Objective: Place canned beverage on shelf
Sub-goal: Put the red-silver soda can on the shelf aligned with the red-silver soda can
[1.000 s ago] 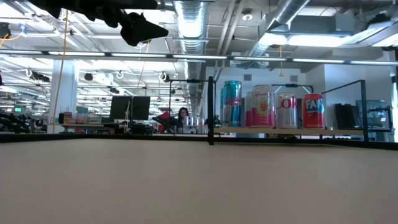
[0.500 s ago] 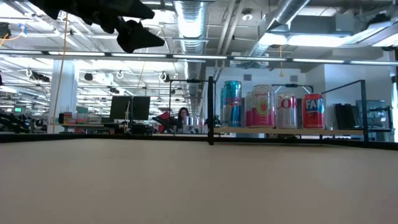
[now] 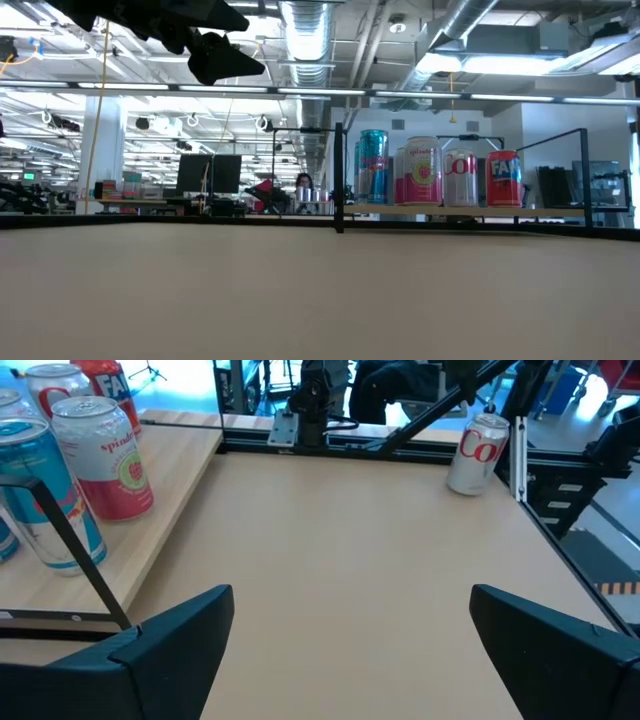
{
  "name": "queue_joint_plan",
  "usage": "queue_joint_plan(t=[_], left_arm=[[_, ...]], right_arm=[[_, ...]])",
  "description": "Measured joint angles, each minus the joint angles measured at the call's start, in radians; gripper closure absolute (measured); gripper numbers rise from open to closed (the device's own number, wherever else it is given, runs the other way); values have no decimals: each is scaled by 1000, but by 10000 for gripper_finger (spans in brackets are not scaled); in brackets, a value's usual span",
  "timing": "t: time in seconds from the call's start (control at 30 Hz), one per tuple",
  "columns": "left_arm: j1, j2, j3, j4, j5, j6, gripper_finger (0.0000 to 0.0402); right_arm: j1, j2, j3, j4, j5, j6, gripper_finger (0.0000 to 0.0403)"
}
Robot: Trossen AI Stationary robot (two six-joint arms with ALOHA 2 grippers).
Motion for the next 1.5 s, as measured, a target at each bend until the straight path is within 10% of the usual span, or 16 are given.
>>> queue_joint_plan(t=[0.67,1.5], left_arm=[[0,0,0,-5,-1,-1,10],[0,0,0,-16,-1,-5,10]], right_arm=[[-60,150,0,21,-158,-42,19],[-119,221,1,-126,-110,-287,74]])
